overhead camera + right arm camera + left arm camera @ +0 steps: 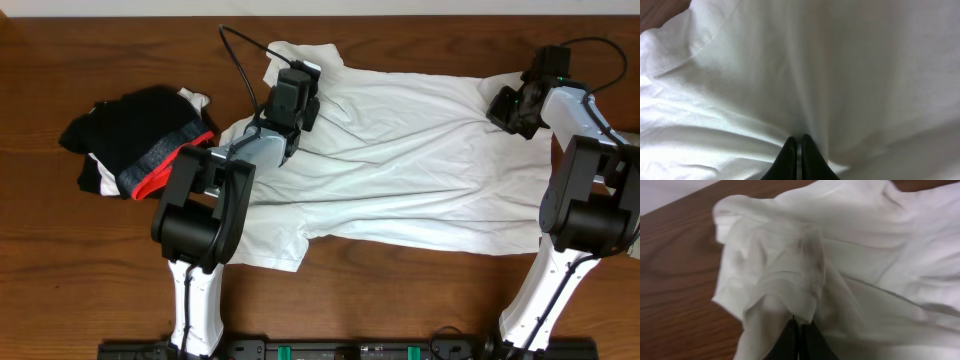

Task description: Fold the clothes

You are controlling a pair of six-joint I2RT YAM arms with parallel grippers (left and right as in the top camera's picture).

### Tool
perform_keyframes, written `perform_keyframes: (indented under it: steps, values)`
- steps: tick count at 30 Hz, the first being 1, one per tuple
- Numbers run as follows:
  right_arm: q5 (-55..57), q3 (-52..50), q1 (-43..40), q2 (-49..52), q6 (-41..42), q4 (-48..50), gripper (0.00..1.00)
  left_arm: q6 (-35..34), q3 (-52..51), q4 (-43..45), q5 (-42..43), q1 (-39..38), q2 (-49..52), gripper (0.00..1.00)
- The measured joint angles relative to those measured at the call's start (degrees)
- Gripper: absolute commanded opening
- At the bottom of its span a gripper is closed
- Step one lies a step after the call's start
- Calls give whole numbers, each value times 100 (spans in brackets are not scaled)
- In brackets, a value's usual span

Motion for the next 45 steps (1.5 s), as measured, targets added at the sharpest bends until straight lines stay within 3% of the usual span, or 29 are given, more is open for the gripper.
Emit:
perform_keyframes:
  steps: [3, 8, 12, 15, 19, 20, 21, 22, 26, 34, 45]
  values:
    - [0, 2, 0, 0, -13, -4, 6, 0, 31, -20, -225, 42, 0, 7]
    - [11, 7, 2, -2, -87, -48, 6, 17, 59, -251, -424, 308, -13, 17]
    - [72, 9, 15, -9, -125, -85, 6, 0, 72, -597, -518, 638, -33, 17]
    - [105, 9, 17, -11, -133, -103, 6, -26, 74, -879, -555, 848, -50, 6]
    - [122, 9, 17, -15, -146, -118, 6, -37, 76, -992, -601, 1071, -50, 8]
    - [129, 9, 17, -15, -146, -125, 6, -55, 76, -994, -601, 1104, -59, 17]
    - [131, 9, 17, -17, -146, -131, 6, -74, 76, -1023, -586, 1134, -79, 34]
    - [131, 9, 17, -20, -149, -138, 7, -133, 76, -1056, -564, 1163, -101, 42]
    - [136, 11, 17, -24, -175, -175, 12, -229, 76, -1174, 22, 1196, -420, 55]
    - [129, 11, 17, -48, -240, -269, 20, -476, 138, -957, 1281, 1150, -1069, 55]
    - [133, 15, 17, -52, -243, -310, 20, -1241, 138, -55, 1945, 1152, -396, 54]
